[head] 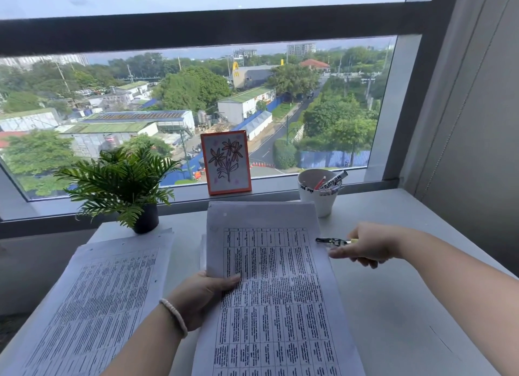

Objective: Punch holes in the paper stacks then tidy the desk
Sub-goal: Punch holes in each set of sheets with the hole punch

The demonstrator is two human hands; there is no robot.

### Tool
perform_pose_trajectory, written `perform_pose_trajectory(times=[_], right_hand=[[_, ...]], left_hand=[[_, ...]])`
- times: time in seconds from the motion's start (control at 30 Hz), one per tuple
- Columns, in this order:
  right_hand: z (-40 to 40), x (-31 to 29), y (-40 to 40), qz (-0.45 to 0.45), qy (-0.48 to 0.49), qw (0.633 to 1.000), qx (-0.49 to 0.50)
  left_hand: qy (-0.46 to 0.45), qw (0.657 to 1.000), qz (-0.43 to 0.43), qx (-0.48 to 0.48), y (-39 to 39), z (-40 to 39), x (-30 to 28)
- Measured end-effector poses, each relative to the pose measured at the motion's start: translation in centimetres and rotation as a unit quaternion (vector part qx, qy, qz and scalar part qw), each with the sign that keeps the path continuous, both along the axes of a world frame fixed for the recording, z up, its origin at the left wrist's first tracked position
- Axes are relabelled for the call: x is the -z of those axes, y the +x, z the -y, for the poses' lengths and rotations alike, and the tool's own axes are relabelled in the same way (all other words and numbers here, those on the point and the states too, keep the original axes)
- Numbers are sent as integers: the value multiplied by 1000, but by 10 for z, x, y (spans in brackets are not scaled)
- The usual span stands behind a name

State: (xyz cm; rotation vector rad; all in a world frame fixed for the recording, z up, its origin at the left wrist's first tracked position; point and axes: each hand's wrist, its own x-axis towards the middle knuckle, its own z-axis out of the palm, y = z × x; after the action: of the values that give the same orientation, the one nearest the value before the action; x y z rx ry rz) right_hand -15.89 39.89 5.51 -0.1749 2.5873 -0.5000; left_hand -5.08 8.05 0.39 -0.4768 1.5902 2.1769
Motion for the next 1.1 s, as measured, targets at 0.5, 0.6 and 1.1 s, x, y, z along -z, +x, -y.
perform_pose_trajectory(times=[0.5,0.6,1.1], right_hand=[[-40,28,6,59,1,997,39],[-41,27,6,90,27,995,37],[-39,19,15,-16,18,1000,15]], left_hand=[[-40,998,37,39,-18,-37,1],[-54,996,49,52,-18,-40,4],[-48,994,78,58,-11,-38,-1]])
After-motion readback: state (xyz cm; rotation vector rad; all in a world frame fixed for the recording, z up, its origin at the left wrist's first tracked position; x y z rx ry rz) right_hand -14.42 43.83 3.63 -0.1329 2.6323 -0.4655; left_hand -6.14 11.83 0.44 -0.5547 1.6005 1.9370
